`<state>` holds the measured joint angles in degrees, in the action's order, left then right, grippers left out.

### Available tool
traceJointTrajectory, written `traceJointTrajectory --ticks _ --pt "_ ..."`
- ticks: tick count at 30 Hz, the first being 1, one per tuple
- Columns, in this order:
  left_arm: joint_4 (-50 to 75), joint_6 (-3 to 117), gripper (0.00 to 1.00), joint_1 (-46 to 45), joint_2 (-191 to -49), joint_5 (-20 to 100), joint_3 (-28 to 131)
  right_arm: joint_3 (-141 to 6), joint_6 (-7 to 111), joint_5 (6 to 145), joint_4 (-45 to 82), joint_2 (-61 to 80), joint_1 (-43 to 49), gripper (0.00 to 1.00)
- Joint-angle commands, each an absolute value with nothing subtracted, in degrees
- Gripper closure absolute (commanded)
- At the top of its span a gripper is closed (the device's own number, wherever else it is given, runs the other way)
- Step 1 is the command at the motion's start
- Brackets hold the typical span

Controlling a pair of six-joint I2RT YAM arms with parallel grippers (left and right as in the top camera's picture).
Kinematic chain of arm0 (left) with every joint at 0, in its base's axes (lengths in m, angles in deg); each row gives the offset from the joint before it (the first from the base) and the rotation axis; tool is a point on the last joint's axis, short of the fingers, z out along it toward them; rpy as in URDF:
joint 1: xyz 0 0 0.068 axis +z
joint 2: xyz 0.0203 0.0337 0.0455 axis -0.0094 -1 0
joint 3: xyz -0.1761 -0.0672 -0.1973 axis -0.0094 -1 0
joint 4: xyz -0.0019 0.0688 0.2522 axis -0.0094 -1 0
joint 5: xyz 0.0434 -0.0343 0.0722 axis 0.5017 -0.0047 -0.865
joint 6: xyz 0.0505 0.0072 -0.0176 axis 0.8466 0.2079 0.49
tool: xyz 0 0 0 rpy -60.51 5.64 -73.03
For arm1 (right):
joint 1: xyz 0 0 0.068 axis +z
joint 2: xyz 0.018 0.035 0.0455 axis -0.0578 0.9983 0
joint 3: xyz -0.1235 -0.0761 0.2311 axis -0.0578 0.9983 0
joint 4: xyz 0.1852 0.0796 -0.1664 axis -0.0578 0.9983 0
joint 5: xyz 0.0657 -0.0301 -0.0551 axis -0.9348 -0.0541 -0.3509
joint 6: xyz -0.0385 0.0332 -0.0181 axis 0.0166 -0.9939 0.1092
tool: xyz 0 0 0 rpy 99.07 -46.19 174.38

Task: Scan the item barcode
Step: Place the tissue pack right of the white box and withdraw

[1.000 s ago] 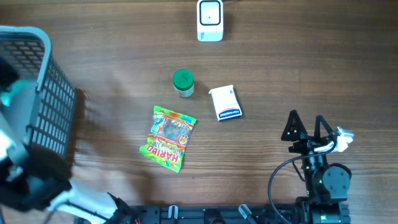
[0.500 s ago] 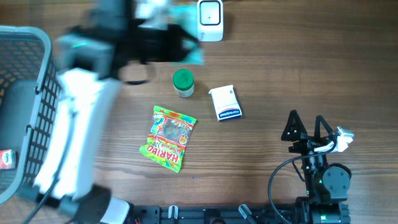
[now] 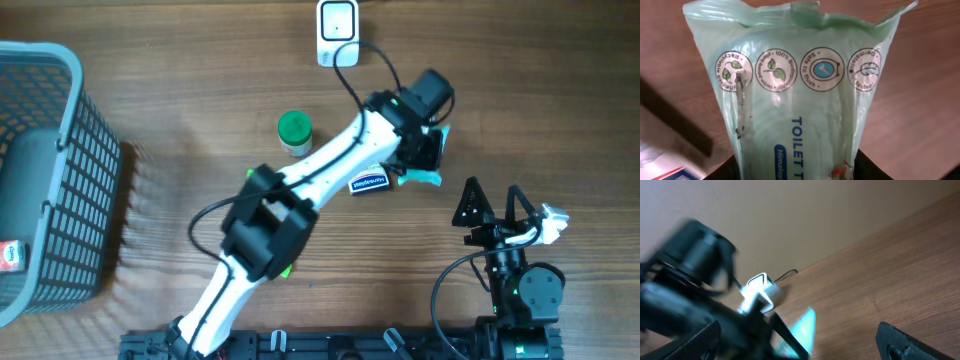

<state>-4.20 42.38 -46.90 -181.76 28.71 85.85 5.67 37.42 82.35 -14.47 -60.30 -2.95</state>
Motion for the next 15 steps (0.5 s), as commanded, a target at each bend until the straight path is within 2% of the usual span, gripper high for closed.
traceJointTrajectory --ticks 1,3,5,7,9,10,15 --pt "-3.64 35.14 0.56 -48.52 -182.31 25.72 85.74 5.73 37.05 83.45 -14.79 -60.65 -2.63 0.00" --pt "-3.64 35.19 0.50 -48.70 -181.94 24.19 85.76 5.73 37.05 83.45 -14.79 -60.65 -2.63 0.00" --pt "-3.68 35.27 0.36 -48.37 -181.26 24.14 85.96 5.73 37.07 83.45 -14.79 -60.65 -2.63 0.00" --pt "-4.05 35.67 0.14 -47.06 -178.81 24.14 86.68 5.73 37.03 83.45 -14.79 -60.65 -2.63 0.00" --pt "-4.31 37.57 0.07 -45.48 -175.36 24.08 87.34 5.73 37.05 83.45 -14.79 -60.65 -2.63 0.00" --pt "-4.53 39.19 0.01 -44.57 -173.32 23.62 87.53 5.73 37.05 83.45 -14.79 -60.65 -2.63 0.00" --pt "-11.59 43.49 0.00 -36.43 -158.15 9.17 87.71 5.73 37.03 83.45 -14.79 -60.65 -2.63 0.00"
